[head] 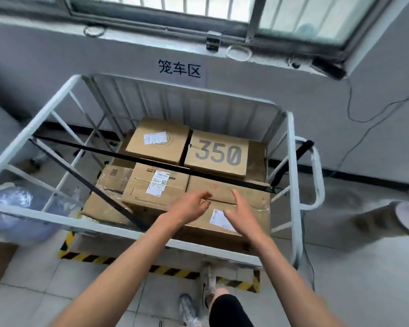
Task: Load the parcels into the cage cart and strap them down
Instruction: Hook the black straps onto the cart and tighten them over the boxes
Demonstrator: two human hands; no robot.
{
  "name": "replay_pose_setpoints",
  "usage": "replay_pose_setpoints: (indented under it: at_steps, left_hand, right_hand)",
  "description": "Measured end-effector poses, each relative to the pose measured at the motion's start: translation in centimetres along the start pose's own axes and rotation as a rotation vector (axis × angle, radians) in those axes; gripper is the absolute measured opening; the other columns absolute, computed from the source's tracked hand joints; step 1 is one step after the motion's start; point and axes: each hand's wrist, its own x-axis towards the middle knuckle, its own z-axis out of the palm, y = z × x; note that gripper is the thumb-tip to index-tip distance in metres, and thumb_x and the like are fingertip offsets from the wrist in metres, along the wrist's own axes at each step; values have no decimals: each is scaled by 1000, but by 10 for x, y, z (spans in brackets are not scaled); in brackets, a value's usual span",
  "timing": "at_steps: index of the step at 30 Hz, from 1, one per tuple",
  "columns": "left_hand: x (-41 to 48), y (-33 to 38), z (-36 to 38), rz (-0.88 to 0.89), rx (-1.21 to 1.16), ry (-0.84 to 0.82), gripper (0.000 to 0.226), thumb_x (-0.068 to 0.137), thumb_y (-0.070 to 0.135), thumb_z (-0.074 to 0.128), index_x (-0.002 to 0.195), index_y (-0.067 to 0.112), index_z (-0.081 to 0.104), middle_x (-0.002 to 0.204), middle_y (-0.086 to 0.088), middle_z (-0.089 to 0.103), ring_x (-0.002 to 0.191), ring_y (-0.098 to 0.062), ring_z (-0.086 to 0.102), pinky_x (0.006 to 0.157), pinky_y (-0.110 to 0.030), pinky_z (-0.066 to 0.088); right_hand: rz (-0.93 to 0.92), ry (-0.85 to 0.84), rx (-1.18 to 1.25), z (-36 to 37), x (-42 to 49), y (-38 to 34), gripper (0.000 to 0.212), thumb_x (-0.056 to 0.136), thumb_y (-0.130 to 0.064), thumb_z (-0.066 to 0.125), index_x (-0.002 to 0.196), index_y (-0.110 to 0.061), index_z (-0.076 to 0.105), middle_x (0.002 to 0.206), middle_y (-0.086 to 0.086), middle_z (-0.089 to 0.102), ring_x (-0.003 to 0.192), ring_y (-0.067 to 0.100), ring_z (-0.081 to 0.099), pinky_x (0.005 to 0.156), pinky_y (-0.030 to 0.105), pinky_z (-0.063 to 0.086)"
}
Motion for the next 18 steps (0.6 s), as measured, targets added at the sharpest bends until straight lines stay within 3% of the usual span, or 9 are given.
replay_pose_setpoints:
  at_steps: [5,7,10,14,16,18]
  left_hand:
    - [-13,64,13,107,-67,-34,37,102,30,52,137,18,58,133,0,63,124,-17,58,104,-35,46]
    - [-10,89,22,138,-53,-39,38,102,30,53,136,17,58,132,0,64,122,-16,58,104,-34,46]
    - [1,126,34,150,-8,-67,40,102,34,51,138,19,57,134,2,64,124,-17,58,104,-33,46]
    - [28,183,57,166,-12,-60,37,101,33,52,135,22,59,129,5,66,120,-14,59,98,-30,47]
    - [45,218,72,165,-33,-47,35,100,33,54,133,22,61,126,4,67,117,-14,61,96,-28,48]
    - [65,249,90,158,-67,-31,34,99,33,56,130,22,63,122,3,69,113,-14,63,96,-31,50]
  right_hand:
    - [36,115,51,-50,-38,20,73,95,-20,55,158,-30,21,160,-1,35,134,23,47,92,34,41]
    - [50,118,66,-70,-49,32,71,97,-24,54,158,-30,20,156,2,40,135,26,47,96,35,43]
    - [58,120,110,-98,-57,54,71,96,-26,54,159,-31,20,160,1,34,142,22,39,107,35,39]
    - [69,152,174,-151,-61,87,69,96,-26,53,158,-31,23,159,-4,36,142,17,40,109,34,36]
    - [74,166,211,-181,-57,111,68,95,-25,52,157,-32,26,140,-5,54,117,14,58,92,29,45]
    - [68,174,238,-208,-50,135,67,95,-25,52,156,-32,27,106,-15,56,85,2,54,70,21,40]
